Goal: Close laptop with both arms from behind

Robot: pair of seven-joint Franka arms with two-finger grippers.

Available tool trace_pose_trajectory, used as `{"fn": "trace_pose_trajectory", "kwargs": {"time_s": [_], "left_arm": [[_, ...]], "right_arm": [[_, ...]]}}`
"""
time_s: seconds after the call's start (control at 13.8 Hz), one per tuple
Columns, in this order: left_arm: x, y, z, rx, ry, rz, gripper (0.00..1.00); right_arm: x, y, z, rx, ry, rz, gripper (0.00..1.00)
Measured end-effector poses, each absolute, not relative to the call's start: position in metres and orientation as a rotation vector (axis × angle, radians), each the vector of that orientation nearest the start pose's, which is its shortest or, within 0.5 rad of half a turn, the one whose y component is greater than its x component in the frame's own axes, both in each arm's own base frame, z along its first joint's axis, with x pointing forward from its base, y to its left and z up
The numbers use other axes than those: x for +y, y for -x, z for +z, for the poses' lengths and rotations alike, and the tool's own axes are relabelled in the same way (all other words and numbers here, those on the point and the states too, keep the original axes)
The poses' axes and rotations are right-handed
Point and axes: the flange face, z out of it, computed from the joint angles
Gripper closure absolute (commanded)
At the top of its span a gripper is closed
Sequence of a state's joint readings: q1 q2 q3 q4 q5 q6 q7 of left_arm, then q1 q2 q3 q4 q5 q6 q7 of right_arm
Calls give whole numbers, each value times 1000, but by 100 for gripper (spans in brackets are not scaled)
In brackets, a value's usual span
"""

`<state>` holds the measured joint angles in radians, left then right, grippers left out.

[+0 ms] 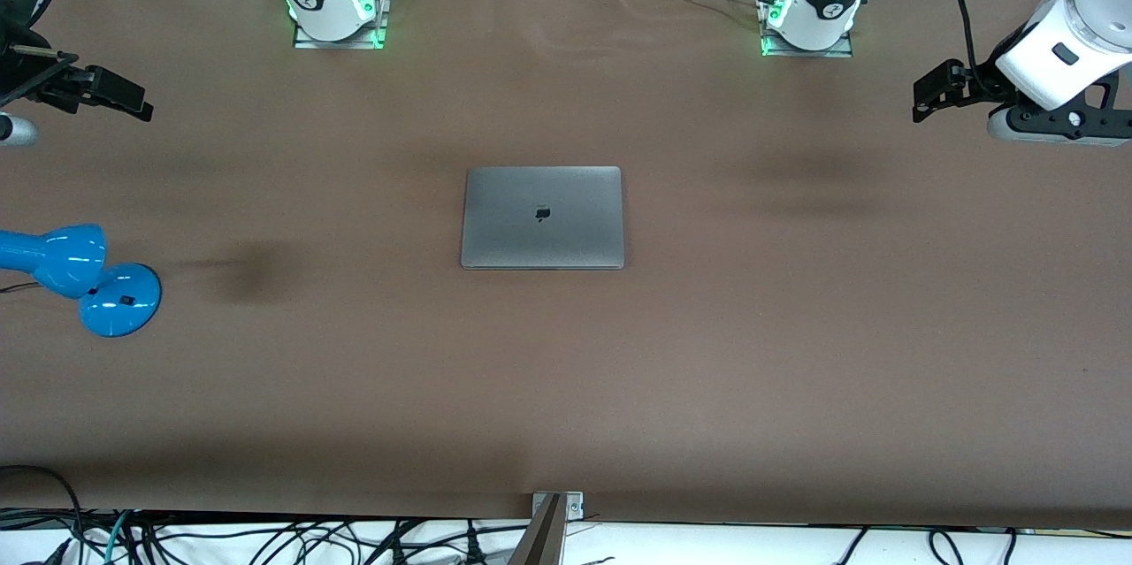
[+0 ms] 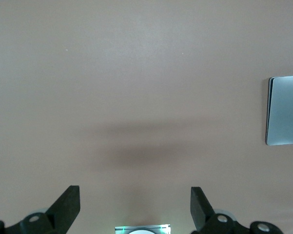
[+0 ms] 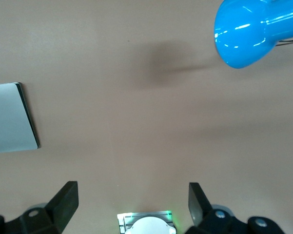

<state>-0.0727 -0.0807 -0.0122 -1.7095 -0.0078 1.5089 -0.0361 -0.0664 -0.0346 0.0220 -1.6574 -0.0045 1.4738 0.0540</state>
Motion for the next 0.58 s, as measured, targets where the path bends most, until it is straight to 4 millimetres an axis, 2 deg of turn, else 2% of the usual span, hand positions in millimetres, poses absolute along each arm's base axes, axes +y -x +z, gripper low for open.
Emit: {"fn": "trace_pose_trajectory", "kwargs": {"time_s": [0.58], "left_arm": [[-37, -518, 596, 58, 3136, 208, 0]], "right_arm": [[-23, -535, 596, 153, 3130, 219, 0]]}}
